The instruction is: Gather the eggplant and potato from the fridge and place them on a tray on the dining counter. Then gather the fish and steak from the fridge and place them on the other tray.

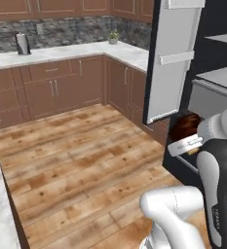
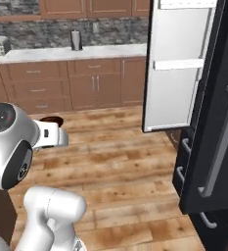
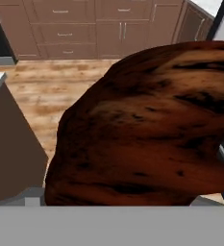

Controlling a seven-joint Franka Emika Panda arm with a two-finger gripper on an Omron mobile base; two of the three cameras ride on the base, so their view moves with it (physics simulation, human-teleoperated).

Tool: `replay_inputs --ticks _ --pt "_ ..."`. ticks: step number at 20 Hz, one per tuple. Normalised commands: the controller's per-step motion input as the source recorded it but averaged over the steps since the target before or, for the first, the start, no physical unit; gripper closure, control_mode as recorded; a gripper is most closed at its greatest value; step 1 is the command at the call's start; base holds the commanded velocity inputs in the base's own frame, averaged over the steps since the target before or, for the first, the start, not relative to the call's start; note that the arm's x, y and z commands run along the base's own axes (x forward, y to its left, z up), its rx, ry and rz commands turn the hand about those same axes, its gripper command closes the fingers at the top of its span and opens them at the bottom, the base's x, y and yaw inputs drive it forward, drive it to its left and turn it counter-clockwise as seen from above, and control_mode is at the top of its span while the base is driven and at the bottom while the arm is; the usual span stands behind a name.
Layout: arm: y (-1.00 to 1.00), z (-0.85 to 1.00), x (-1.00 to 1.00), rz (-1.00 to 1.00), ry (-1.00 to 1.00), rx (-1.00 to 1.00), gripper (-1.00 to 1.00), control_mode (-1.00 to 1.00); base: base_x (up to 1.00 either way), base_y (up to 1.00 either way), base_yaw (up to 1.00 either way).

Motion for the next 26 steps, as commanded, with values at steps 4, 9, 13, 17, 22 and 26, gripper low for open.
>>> replay_inputs --ticks 4,9,13,17,22,26 --pt "0.0 0.0 0.0 0.0 0.0 0.0 1.0 1.0 -1.0 -0.05 0.52" --pt "0.0 0.0 0.0 0.0 0.0 0.0 1.0 1.0 -1.0 0.0 0.48" --pt "0.0 0.0 0.0 0.0 0.0 0.0 1.0 1.0 -1.0 0.0 0.46" --pt "0.0 0.0 0.0 0.0 0.0 0.0 1.0 1.0 -1.0 0.0 0.45" --pt "0.0 0.0 0.0 0.0 0.0 0.0 1.0 1.0 -1.0 0.0 0.43" --pt "0.0 0.0 0.0 0.0 0.0 0.0 1.0 1.0 -1.0 0.11 0.4"
